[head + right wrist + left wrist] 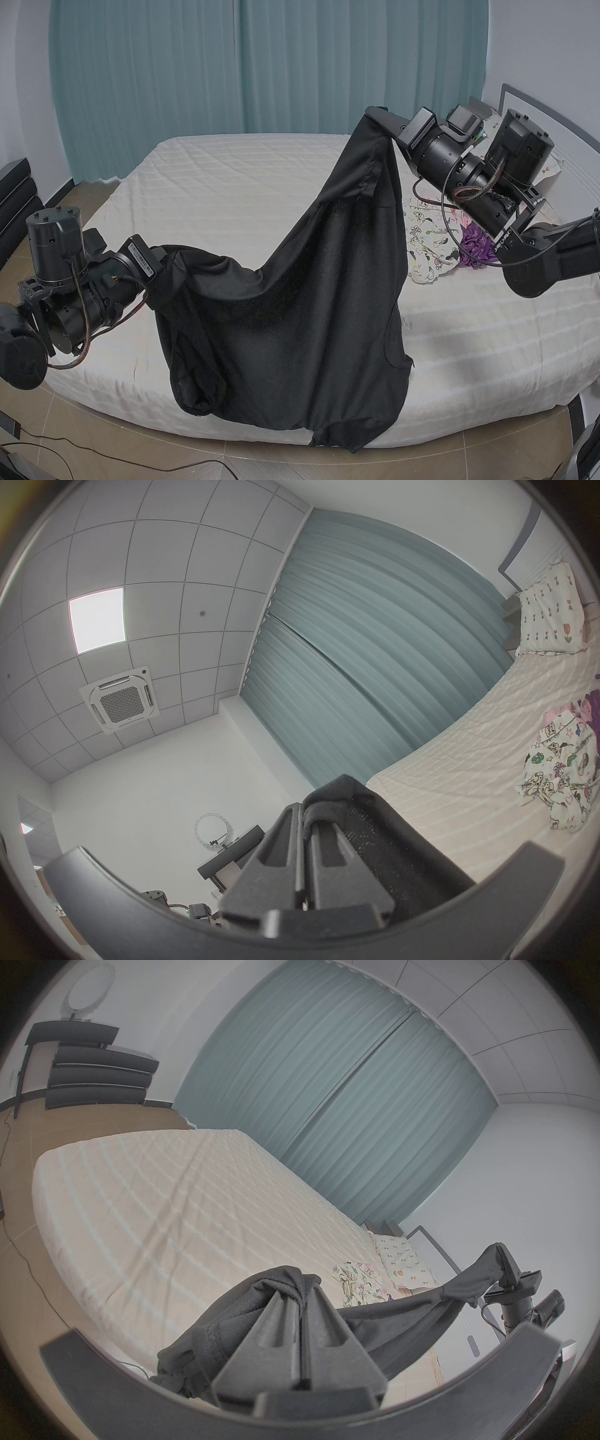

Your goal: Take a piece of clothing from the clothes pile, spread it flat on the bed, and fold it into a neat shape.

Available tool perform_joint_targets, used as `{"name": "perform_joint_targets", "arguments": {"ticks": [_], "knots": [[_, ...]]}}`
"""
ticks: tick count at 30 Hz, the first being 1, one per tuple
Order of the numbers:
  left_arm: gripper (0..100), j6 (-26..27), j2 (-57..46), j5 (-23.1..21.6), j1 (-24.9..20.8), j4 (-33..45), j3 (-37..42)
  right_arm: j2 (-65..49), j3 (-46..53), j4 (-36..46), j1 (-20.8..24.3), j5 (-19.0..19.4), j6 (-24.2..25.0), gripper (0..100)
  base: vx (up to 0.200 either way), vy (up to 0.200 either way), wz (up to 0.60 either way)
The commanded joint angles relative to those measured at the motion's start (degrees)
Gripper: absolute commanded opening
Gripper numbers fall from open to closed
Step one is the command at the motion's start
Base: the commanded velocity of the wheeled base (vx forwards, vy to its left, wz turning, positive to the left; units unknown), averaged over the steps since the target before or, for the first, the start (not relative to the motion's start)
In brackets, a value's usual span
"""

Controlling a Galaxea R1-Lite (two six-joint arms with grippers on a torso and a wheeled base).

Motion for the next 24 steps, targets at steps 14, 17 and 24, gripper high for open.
{"name": "perform_joint_targets", "arguments": {"ticks": [14,17,24], "knots": [[0,-2.09,13.74,-1.33,3.21,-0.31,-6.55,7.01,-3.41,-0.66,-1.96,-0.29,0.12,0,0.2,0.0,0.0],[0,-3.23,15.94,-3.43,3.91,-0.4,-7.43,9.21,-3.59,-0.93,-2.14,-0.64,0.12,0,0.2,0.0,0.0],[0,-10.17,22.7,-4.75,4.61,-0.57,-10.42,13.6,-4.99,-0.93,-3.45,-1.87,0.12,0,0.171,0.0,0.0]]}}
